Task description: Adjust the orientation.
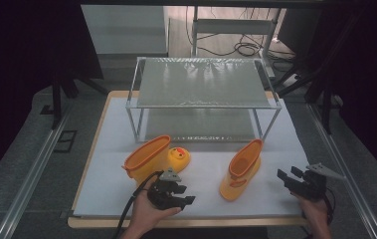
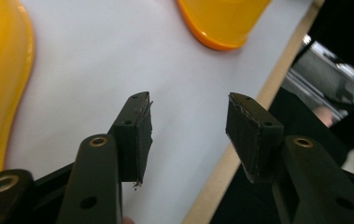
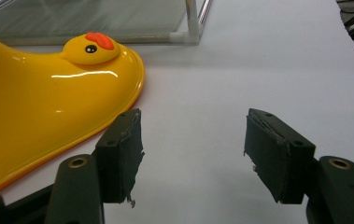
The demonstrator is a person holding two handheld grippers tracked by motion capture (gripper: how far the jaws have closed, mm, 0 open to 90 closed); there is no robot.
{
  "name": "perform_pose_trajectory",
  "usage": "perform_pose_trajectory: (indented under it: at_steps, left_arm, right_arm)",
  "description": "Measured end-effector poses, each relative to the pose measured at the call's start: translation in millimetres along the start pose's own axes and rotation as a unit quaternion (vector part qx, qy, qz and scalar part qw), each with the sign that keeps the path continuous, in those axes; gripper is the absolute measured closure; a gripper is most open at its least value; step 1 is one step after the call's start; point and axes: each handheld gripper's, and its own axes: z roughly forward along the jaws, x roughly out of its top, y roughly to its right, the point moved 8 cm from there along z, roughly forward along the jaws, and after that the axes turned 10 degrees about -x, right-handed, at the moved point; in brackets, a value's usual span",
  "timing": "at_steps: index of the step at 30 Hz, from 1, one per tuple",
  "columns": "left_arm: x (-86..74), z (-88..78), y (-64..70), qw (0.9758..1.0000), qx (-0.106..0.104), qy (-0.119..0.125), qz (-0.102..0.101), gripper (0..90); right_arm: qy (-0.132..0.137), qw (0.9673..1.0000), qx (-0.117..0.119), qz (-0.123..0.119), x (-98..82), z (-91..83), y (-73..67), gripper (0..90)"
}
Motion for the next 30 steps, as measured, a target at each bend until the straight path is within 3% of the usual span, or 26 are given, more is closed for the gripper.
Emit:
perform_pose_trajectory:
  at_steps: [3,5,6,8,10,13,22,30]
  left_arm:
    - [11.7,-3.2,7.7,0.9995,-0.02,-0.024,0.007,49.5]
    - [15.0,-4.4,10.0,0.9993,-0.025,-0.027,0.006,49.4]
    - [22.9,-7.8,15.2,0.9988,-0.037,-0.033,0.004,49.3]
    - [27.5,-10.0,17.9,0.9985,-0.044,-0.032,0.003,49.2]
    - [40.9,-16.7,28.0,0.997,-0.071,-0.031,-0.001,49.3]
    - [53.6,-22.3,35.6,0.9956,-0.087,-0.034,0.001,49.3]
    - [90.9,-32.4,46.0,0.9957,-0.079,-0.043,0.024,50.7]
    - [121.6,-31.6,57.8,0.994,-0.091,-0.05,0.035,51.8]
  right_arm:
    - [-0.001,1.0,0.0,-0.001,-0.5,0.5,-0.1,36.4]
    - [-0.001,1.0,0.0,0.0,-0.7,0.8,-0.2,36.4]
    - [0.0,1.0,0.0,-0.001,-0.7,0.8,0.2,36.4]
    - [0.0,1.0,-0.001,-0.001,-0.5,0.4,0.7,36.3]
    - [0.0,1.0,-0.001,0.0,-0.2,0.0,0.9,36.3]
    - [-0.001,1.0,-0.001,-0.002,0.0,-0.8,0.9,36.3]
    - [0.001,1.0,-0.002,-0.001,0.6,-1.4,2.4,36.2]
    - [-0.002,1.0,-0.003,0.0,-0.2,-1.1,2.9,36.2]
